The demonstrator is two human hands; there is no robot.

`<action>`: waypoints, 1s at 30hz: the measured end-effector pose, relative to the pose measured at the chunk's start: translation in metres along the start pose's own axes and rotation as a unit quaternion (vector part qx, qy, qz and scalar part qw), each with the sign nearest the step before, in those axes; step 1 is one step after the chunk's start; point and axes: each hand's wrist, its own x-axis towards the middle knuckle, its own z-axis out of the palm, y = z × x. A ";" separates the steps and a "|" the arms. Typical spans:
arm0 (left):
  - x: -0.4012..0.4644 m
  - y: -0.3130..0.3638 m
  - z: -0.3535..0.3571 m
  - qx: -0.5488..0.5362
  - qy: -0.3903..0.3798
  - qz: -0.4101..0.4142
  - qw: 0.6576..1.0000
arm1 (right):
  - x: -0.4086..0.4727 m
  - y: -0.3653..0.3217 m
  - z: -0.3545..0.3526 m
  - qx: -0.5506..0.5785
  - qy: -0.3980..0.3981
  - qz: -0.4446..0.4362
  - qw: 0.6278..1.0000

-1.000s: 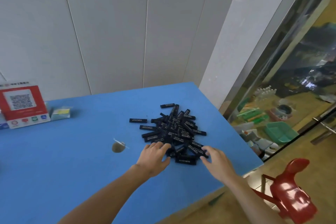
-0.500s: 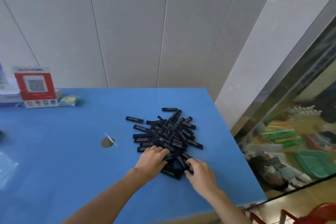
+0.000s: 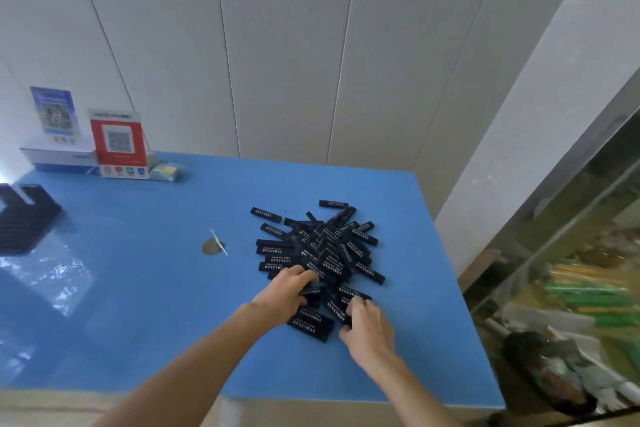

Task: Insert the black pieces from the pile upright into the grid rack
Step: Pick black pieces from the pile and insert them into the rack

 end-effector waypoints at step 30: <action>-0.134 -0.089 -0.116 -0.133 0.090 -0.134 0.978 | 0.023 -0.167 -0.036 0.343 0.003 -0.194 0.919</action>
